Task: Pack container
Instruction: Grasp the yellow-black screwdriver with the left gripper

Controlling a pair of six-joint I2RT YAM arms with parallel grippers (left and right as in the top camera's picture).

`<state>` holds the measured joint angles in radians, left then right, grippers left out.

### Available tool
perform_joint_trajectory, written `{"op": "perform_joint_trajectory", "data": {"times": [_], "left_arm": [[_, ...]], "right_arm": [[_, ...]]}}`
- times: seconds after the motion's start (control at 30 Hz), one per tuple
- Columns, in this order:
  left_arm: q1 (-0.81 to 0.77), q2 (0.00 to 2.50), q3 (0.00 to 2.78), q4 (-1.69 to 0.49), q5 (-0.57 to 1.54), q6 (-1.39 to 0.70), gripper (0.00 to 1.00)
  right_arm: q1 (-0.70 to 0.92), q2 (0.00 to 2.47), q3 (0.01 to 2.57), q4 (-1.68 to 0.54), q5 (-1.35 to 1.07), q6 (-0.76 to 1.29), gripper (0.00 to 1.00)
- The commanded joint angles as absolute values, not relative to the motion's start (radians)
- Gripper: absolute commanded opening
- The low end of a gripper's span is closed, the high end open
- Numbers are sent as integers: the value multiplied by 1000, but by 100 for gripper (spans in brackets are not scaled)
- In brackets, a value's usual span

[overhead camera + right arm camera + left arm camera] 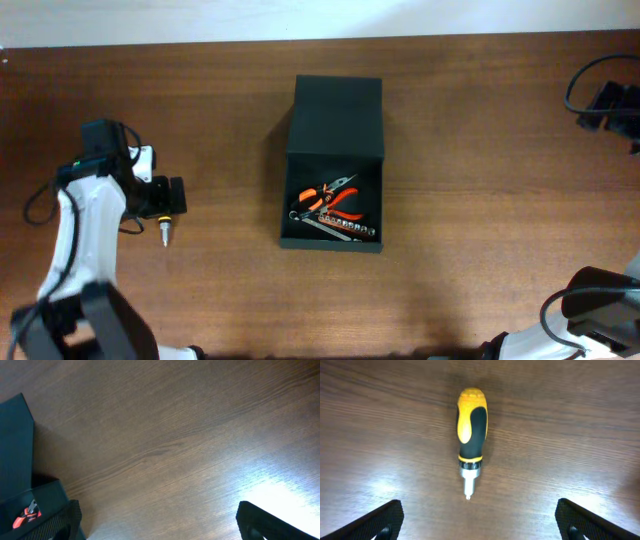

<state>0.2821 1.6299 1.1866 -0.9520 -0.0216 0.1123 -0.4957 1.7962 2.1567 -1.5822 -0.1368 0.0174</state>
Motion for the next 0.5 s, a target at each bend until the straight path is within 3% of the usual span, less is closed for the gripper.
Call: {"op": "perform_joint_trajectory", "data": {"times": [0.0,0.47], "left_arm": [[287,1723,1183,-921,-3,130,99],[287,1901,1182,-829,-22,129,99]], "right_arm": [[-491,1792,2158,-1582,-134,4,99],[-491,1792,2158,-1590,-119,-8,99]]}}
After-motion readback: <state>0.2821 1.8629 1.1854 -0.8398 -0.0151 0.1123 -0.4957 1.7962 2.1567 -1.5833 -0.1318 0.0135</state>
